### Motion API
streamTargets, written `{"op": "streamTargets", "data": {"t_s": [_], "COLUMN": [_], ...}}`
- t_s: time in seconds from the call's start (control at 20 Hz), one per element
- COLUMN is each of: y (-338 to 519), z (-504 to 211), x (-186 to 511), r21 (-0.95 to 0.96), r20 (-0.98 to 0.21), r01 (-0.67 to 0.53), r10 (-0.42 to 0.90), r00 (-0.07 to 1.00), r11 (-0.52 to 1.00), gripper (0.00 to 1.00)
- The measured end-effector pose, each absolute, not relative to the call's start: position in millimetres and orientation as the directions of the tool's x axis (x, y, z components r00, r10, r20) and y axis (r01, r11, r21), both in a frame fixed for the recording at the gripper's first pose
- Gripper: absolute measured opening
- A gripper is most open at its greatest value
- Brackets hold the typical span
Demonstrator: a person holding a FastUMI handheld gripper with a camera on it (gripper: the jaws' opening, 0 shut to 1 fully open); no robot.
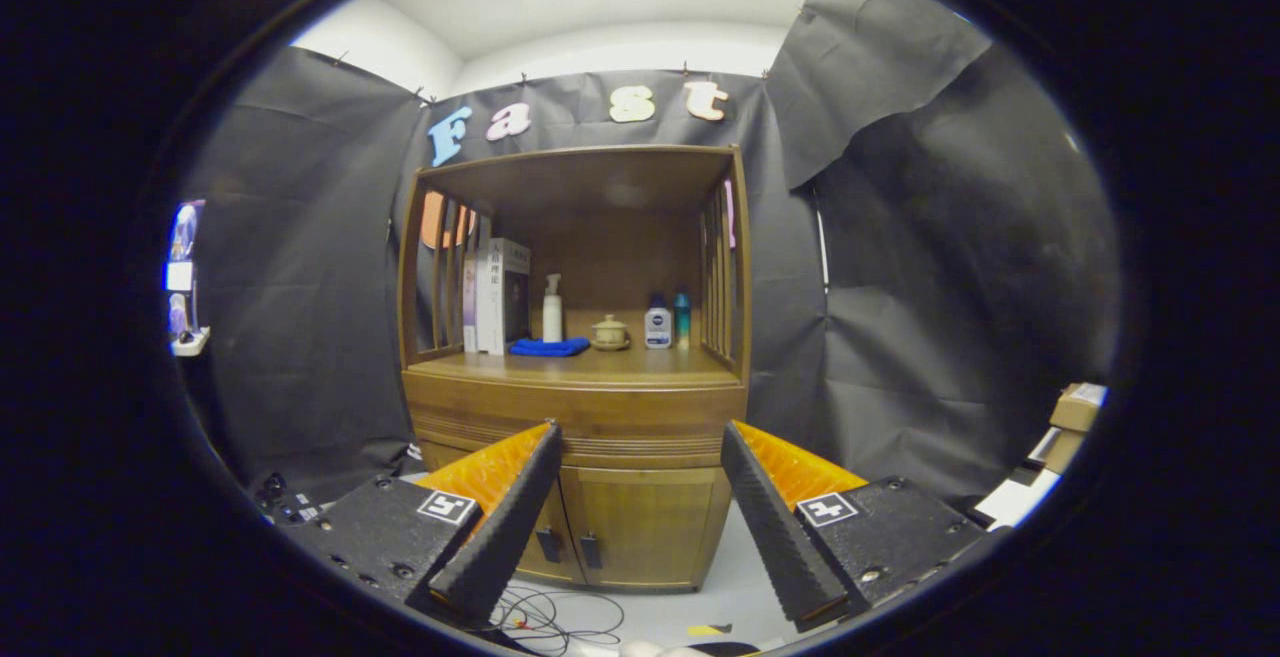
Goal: Pull open the drawer, take out the items inside it, and place them on the countertop above the cabinet.
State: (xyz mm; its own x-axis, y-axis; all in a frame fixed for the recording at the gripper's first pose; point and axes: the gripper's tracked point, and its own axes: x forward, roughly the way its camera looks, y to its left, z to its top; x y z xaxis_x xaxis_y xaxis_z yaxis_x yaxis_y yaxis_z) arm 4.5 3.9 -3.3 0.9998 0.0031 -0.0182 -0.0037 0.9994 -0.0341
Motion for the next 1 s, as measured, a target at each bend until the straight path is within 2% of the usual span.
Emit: {"op": "streamTargets", "data": {"t_s": [0.45,0.75,1.0], "y": [13.6,58.9,102.1], "z": [11.8,12.7,-18.9], "x": [37.5,101.7,158.7], "r21": [-0.065,-0.071,-0.047], "r20": [-0.026,-0.034,-0.080], "r01": [0.008,-0.020,-0.050], "r10": [-0.010,0.018,0.046], "r00": [1.000,0.999,0.996], "r11": [0.998,0.997,0.998], "gripper": [1.00,1.00,1.00]}}
